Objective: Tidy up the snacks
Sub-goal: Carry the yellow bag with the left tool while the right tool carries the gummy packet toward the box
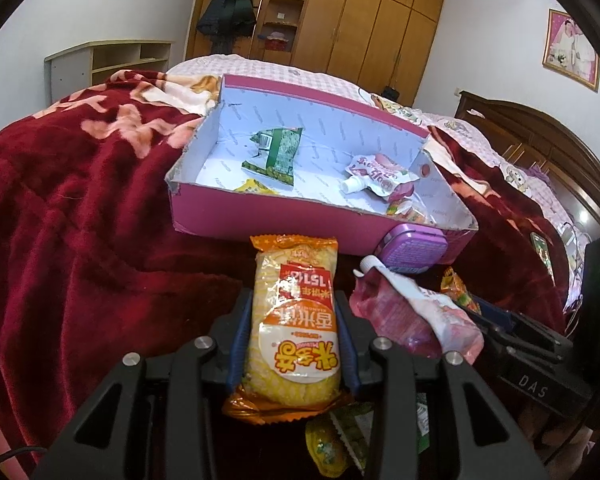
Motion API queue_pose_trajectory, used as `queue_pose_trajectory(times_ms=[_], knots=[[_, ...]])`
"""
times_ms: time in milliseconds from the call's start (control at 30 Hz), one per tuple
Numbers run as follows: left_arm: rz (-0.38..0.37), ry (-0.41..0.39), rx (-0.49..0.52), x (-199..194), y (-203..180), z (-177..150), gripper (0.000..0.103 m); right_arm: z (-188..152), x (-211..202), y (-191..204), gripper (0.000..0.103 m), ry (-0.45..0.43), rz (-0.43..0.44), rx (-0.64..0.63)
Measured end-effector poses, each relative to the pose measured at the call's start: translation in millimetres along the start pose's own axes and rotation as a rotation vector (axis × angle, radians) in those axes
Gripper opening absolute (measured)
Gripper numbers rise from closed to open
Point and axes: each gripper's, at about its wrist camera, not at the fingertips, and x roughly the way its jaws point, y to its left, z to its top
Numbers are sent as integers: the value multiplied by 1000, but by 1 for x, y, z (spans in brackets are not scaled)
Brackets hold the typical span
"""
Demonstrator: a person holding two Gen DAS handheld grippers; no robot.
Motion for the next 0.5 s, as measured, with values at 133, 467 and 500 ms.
queue_pose_trajectory(times_ms=[133,467,500], knots=[[3,-12,-2,-7,1,0,39,-3,-6,2,49,-4,8,-2],[2,-31,0,-18,-1,3,39,-6,-18,8,49,-10,21,-13],[2,-34,2,-19,-1,4,39,-6,-20,8,49,-12,23,-16]])
